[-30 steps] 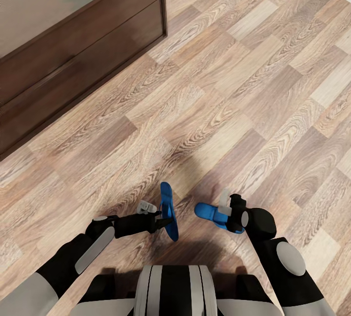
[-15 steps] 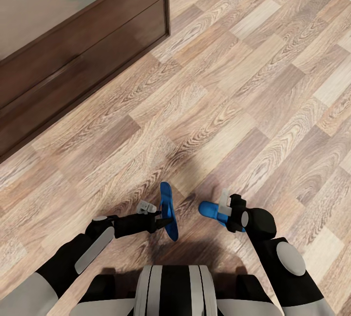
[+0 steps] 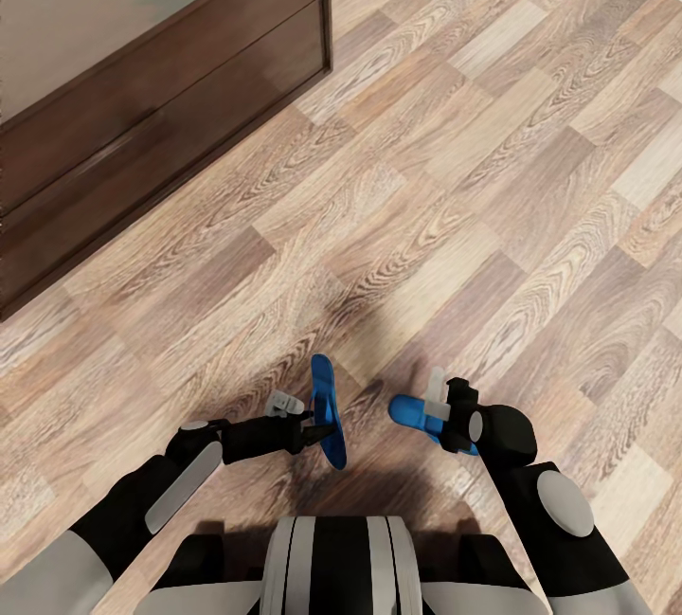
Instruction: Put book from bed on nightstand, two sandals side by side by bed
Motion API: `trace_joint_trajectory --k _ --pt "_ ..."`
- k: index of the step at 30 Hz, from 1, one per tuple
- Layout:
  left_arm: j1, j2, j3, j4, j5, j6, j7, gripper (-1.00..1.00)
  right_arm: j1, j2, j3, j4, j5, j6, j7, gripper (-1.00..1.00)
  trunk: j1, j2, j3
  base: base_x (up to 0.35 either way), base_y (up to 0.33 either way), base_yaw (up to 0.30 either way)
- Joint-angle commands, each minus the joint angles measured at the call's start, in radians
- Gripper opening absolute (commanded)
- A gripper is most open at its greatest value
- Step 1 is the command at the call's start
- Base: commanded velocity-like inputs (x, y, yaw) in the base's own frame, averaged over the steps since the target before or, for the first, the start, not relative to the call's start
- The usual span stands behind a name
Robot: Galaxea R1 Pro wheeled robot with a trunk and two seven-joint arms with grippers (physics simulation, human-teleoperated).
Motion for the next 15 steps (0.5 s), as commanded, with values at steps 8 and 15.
trace_joint_trajectory --k 8,15 --pt "-0.001 0.001 0.000 -0.001 0.010 0.008 0.001 -1.00 -0.001 -0.001 0.003 0.000 0.005 0.008 0.005 1.00 0.000 0.000 0.000 0.000 0.000 0.000" --pt "0.000 0.001 0.000 -0.001 0.010 0.008 0.001 -1.00 -0.001 0.000 0.003 0.000 0.005 0.008 0.005 1.00 0.002 -0.001 0.000 0.000 0.000 0.000"
